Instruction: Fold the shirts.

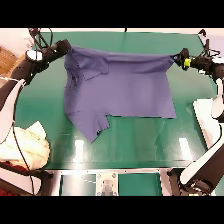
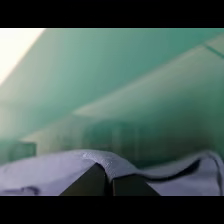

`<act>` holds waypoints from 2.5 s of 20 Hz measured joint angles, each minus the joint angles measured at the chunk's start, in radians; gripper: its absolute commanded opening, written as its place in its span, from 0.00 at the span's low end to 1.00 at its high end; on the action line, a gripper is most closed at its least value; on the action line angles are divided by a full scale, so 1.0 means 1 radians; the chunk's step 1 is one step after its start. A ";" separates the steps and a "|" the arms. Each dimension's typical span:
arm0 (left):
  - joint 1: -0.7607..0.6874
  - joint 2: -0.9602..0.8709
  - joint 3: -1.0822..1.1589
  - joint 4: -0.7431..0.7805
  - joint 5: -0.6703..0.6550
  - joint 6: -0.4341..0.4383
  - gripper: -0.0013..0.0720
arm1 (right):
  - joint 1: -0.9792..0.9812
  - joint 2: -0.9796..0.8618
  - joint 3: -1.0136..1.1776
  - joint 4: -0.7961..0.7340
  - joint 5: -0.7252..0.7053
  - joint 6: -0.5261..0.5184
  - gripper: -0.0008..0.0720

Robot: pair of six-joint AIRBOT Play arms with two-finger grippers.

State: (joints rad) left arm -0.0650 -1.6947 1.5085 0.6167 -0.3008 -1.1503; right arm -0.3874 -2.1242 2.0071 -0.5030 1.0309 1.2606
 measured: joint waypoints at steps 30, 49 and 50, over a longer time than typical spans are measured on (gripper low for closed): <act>0.078 0.000 -0.112 0.491 -0.594 -0.363 0.83 | -0.012 0.001 -0.043 -0.433 0.382 0.069 0.34; 0.133 0.474 -0.515 0.515 -1.051 -0.398 0.85 | -0.234 0.719 -0.964 -0.510 0.309 0.175 0.29; 0.133 0.505 -0.578 0.502 -1.022 -0.412 0.85 | -0.245 0.762 -1.041 -0.494 0.260 0.172 0.34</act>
State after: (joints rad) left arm 0.0677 -1.1892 0.9310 1.1183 -1.3228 -1.5627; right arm -0.6323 -1.3621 0.9661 -0.9974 1.2907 1.4330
